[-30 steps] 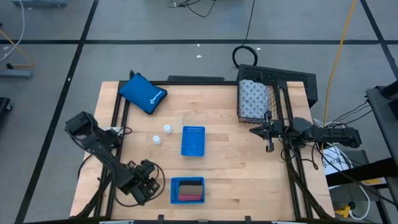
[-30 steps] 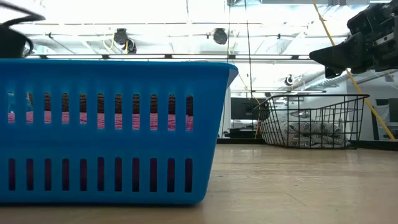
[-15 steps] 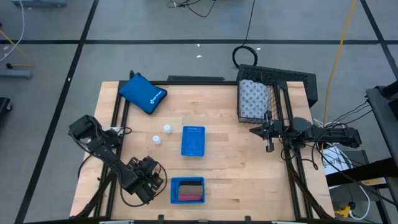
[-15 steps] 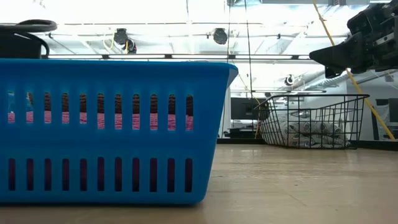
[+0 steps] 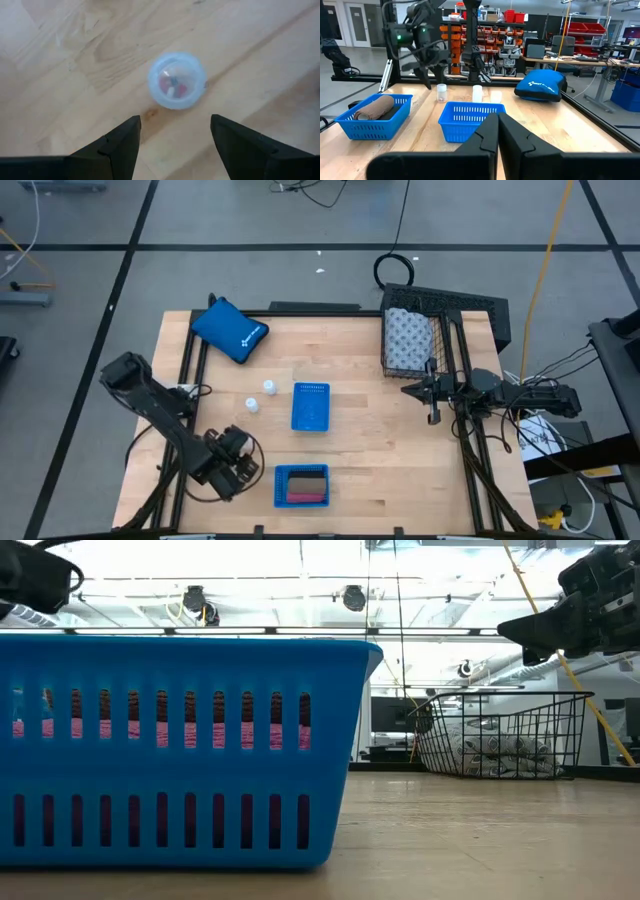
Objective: Pick & place medical supplies in basket/bin
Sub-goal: Put the bottom white pill bottle into the top blue bin
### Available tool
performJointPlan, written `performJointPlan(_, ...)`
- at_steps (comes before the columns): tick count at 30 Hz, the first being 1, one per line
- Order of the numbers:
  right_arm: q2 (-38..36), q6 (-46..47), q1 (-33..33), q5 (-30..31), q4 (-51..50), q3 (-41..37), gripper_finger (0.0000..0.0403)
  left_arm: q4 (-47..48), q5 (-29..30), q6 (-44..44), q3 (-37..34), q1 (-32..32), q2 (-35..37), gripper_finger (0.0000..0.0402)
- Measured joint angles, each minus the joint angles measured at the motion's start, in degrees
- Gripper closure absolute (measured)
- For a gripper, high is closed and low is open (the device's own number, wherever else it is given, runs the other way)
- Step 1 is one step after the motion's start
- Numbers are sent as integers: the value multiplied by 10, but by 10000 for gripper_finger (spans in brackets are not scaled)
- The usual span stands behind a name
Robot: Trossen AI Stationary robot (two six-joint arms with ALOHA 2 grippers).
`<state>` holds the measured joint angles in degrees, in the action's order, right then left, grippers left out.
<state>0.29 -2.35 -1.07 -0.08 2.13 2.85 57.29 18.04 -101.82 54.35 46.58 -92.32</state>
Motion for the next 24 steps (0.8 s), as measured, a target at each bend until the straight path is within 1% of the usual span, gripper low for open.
performJointPlan(4, 0, 0, 0, 0, 0, 0, 403, 1, -20, 1, 0, -10, 50, 151)
performJointPlan(8, 0, 0, 0, 0, 0, 0, 403, 1, -59, -21, 0, -33, 83, 151)
performJointPlan(13, 0, 0, 0, 0, 0, 0, 403, -4, -127, -24, 0, -81, 87, 151)
performJointPlan(16, 0, 0, 0, 0, 0, 0, 403, -8, -151, -23, 0, -116, 87, 151)
performJointPlan(19, 0, 0, 0, 0, 0, 0, 403, -6, -155, -22, 0, -145, 87, 151)
performJointPlan(24, 0, 0, 0, 0, 0, 0, 403, -8, -163, 4, 0, -170, 86, 151)
